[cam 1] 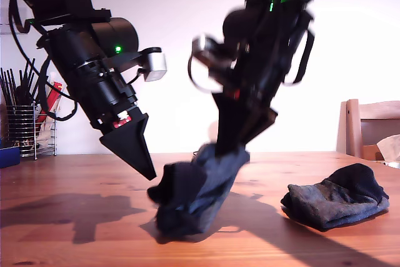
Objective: Fold the socks in front of you. After folding them, place them to the right side.
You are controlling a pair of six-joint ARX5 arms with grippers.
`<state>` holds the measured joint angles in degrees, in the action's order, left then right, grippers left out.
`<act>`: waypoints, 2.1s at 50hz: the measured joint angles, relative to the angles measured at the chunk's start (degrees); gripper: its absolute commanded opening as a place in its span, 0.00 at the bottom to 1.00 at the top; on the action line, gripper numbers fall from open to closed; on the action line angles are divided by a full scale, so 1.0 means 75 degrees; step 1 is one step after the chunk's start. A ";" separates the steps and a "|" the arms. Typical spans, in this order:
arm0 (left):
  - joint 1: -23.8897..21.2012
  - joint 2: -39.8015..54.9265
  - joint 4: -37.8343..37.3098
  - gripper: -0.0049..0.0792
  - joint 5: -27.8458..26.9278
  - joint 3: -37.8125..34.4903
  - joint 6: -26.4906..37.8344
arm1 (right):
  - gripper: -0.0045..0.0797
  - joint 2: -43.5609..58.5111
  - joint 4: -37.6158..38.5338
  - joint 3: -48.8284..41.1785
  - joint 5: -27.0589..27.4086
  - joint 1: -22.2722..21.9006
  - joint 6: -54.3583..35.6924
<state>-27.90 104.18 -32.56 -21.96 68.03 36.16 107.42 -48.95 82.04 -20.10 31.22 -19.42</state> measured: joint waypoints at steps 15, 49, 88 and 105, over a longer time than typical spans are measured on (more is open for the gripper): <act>0.0047 0.0000 0.0000 0.04 0.0003 0.0000 0.0000 | 0.04 -0.0326 -0.0635 0.0149 0.0656 -0.0015 0.0189; 0.0047 0.0000 0.0099 0.04 0.0000 0.0000 0.0000 | 0.04 -0.1075 -0.1647 0.0149 0.1763 -0.0437 0.0653; 0.0154 0.0000 0.0125 0.04 0.0000 0.0000 0.0000 | 0.04 -0.1075 -0.1932 0.0149 0.2139 -0.1553 0.0545; 0.0329 0.0000 0.0128 0.04 0.0000 0.0000 0.0000 | 0.04 -0.1075 -0.1314 -0.0157 0.2189 -0.1717 0.0254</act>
<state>-25.43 104.18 -31.59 -21.96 68.03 36.16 99.35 -58.81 80.86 -3.68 18.35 -17.52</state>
